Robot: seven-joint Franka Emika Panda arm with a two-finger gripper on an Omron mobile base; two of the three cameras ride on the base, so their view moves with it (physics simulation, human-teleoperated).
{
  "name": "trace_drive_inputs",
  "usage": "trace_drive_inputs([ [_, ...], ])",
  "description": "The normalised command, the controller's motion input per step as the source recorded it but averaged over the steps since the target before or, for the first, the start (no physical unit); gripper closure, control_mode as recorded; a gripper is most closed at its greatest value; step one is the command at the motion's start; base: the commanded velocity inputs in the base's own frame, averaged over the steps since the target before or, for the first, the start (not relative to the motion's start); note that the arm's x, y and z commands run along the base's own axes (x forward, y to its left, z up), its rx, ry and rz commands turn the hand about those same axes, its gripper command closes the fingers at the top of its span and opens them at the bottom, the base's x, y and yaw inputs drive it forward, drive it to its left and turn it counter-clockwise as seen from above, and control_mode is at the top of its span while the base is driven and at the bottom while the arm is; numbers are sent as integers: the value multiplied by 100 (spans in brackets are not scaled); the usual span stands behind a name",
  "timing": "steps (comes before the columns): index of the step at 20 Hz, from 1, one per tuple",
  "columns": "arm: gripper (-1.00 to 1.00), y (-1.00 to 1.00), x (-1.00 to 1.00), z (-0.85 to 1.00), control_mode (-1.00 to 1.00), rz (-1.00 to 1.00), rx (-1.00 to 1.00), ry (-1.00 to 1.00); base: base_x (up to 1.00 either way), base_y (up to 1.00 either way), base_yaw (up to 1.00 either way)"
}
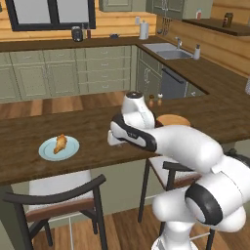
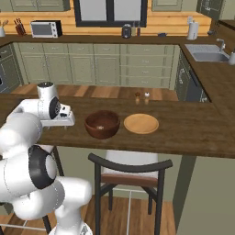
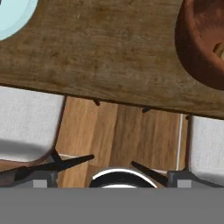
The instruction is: Pick the chicken drumstick and mushroom from their plates and place them in the bowl. Then put the bowl in the fridge.
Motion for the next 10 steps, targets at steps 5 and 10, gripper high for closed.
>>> trace_drive_inputs([
  [5, -100, 91, -17, 17, -100, 7, 0, -1, 0, 0, 0],
  [10, -100, 93, -6, 1, -100, 4, 0, -3, 0, 0, 0],
])
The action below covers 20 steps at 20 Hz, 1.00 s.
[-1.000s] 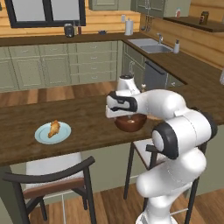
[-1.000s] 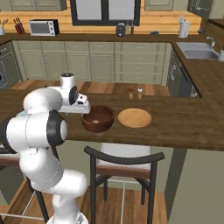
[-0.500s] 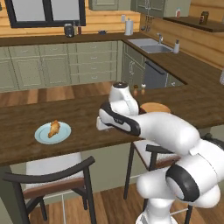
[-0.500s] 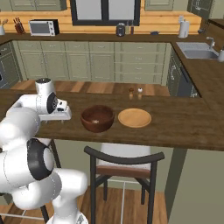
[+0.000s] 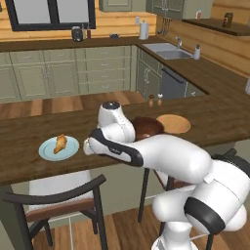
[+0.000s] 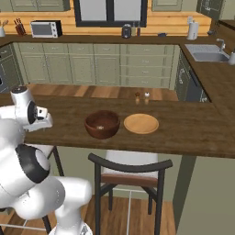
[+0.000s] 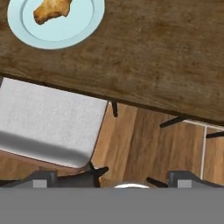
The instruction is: Pick the chicken drumstick and mushroom from their plates and place them in the bowl. Then put the bowl in the fridge.
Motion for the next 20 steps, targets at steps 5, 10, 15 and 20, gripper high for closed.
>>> trace_drive_inputs([
  [5, -100, 76, 38, 0, -100, 3, 0, -8, 0, 0, 0],
  [10, -100, 43, 84, 2, -100, 0, 3, -6, 0, 0, 0],
  [15, -100, 40, 80, 0, -100, -8, 5, 0, 0, 0, 0],
  [20, -100, 52, 46, -2, -100, -14, 9, -2, 0, 0, 0],
])
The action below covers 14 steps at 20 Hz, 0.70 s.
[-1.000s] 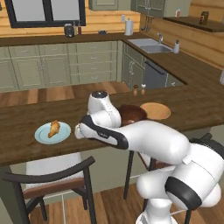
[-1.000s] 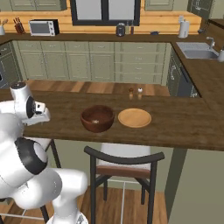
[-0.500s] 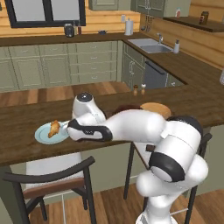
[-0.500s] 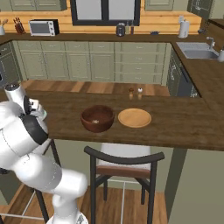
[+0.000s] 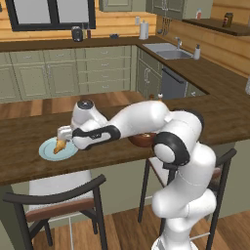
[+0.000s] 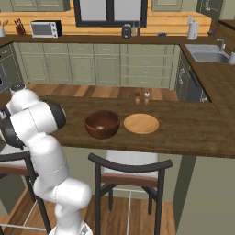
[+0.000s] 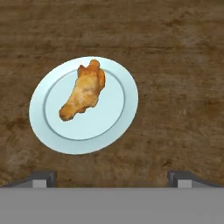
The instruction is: Pick the chicken drumstick and mushroom from their plates and place them in the bowl. Then put the bowl in the fridge.
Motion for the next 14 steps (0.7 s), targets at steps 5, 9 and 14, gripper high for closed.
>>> trace_drive_inputs([
  [5, -100, 30, 27, 0, -100, -22, 4, 0, 0, 0, 0],
  [9, -100, 22, 2, -18, -100, -19, 0, 0, 0, 0, 0],
  [14, -100, 12, 12, -13, -100, -8, 0, 0, 0, 0, 0],
])
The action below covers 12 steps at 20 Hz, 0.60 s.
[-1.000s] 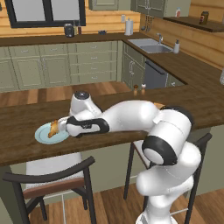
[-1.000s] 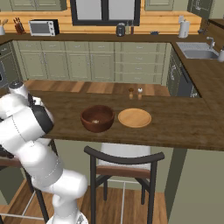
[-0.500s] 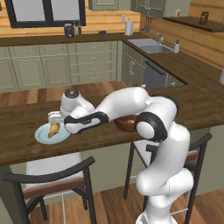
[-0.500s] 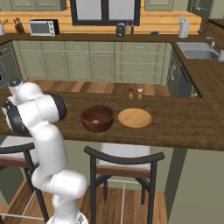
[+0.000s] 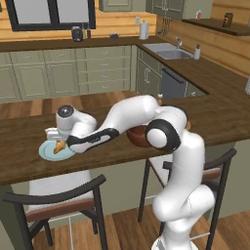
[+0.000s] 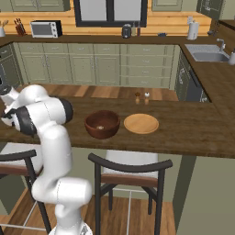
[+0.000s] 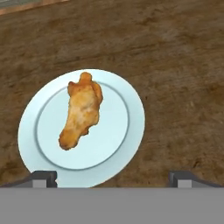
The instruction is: Pick the chicken drumstick and mushroom from their plates and place them in the bowl. Then put the bowl in the fridge.
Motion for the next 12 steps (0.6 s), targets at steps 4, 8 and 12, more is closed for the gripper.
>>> trace_drive_inputs([
  [4, -100, 0, 22, -1, -100, 0, 0, 1, 0, 0, 0],
  [8, -100, 0, 16, -29, -100, 0, 0, 2, 0, 0, 0],
  [12, -100, 0, 28, -31, -100, 0, 0, 4, 0, 0, 0],
])
